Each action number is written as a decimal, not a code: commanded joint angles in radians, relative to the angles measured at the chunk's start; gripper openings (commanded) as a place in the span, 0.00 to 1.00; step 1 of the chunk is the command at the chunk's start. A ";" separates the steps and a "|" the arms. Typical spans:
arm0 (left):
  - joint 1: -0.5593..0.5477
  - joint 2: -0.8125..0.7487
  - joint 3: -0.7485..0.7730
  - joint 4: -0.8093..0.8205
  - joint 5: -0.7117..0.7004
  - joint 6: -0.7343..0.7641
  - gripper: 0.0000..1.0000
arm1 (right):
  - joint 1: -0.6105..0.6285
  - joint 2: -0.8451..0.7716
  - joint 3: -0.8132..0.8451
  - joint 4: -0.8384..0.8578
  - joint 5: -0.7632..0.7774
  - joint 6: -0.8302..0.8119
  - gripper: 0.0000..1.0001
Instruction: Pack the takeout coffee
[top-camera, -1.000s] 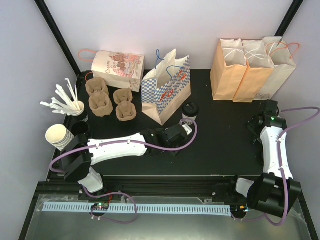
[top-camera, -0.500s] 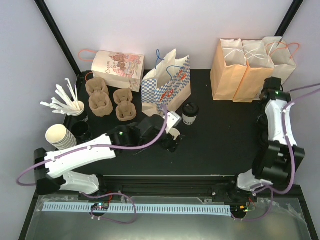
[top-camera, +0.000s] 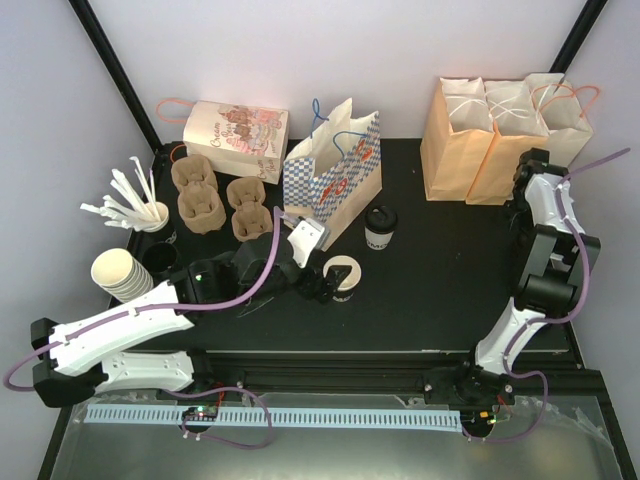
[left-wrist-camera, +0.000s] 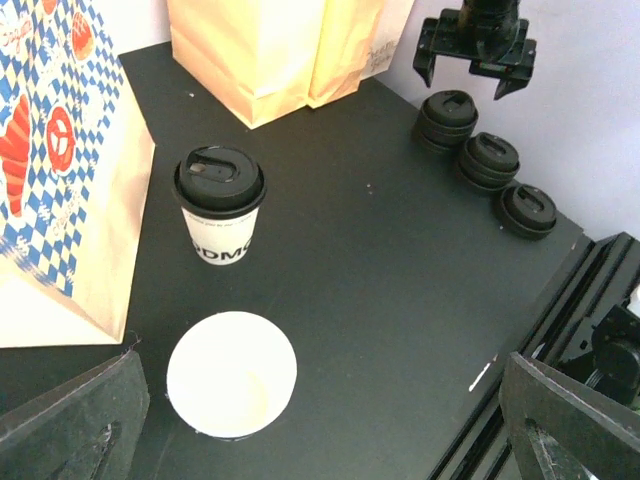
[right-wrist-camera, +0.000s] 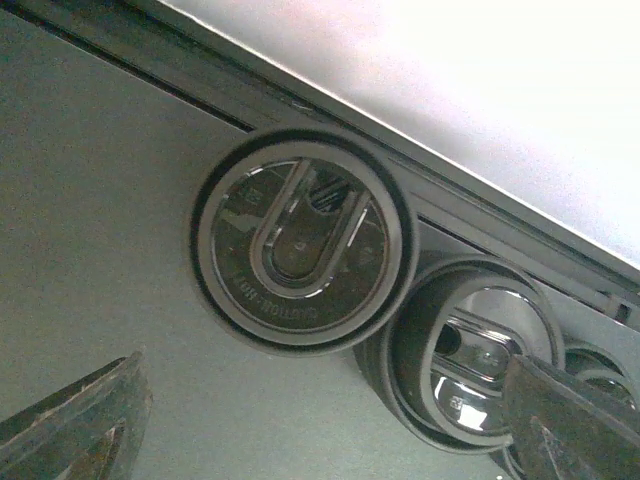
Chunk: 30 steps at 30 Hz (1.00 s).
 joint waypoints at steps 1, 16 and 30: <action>0.009 0.001 0.014 -0.050 -0.044 -0.014 0.99 | -0.020 0.008 0.033 0.046 -0.059 -0.019 0.99; 0.016 -0.057 -0.020 -0.060 -0.098 -0.013 0.99 | -0.096 0.106 0.040 0.091 -0.141 -0.012 1.00; 0.017 -0.057 -0.040 -0.061 -0.115 -0.021 0.99 | -0.107 0.148 0.057 0.057 -0.121 0.028 0.92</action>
